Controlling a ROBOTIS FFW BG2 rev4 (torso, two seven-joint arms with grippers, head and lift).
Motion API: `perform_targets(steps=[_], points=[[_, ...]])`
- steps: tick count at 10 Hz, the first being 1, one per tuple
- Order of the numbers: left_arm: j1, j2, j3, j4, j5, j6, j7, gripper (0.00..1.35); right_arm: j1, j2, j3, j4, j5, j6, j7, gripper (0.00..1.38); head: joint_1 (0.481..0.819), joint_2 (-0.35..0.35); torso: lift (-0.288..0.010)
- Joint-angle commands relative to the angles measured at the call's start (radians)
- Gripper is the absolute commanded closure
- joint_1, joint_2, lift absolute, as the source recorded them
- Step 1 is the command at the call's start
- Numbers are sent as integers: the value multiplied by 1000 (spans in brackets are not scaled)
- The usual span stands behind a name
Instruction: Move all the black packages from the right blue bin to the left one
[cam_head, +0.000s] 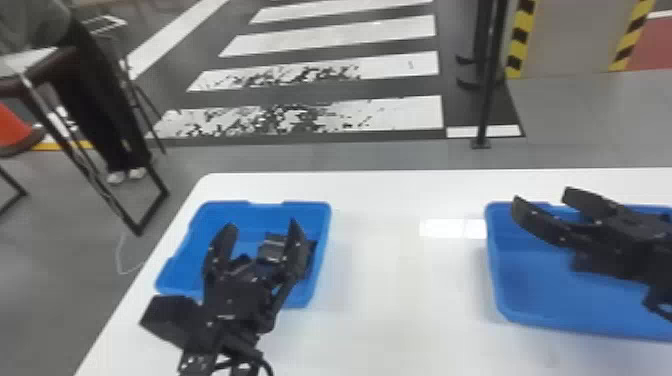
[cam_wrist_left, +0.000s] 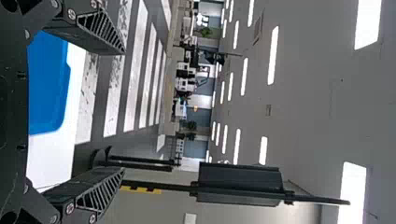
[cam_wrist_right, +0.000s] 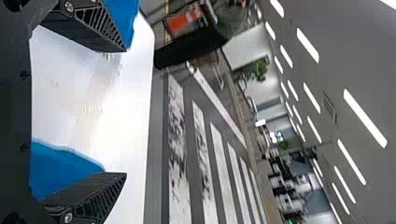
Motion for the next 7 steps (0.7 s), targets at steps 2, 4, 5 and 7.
perform_targets(steps=[2, 4, 5, 7], points=[[86, 10, -69, -111, 55, -16, -7, 107, 31, 23, -83, 32, 125, -13, -51, 87, 695, 103, -132], [83, 20, -99, -123, 51, -28, -7, 107, 22, 32, -107, 37, 253, 29, -114, 84, 695, -1, -132], [83, 20, -101, -123, 51, -28, -7, 107, -8, 32, -107, 77, 291, 49, -117, 85, 695, -23, -132], [81, 22, -103, -123, 57, -16, -13, 107, -54, 23, -105, 138, 293, 127, -112, 85, 695, -68, -132]])
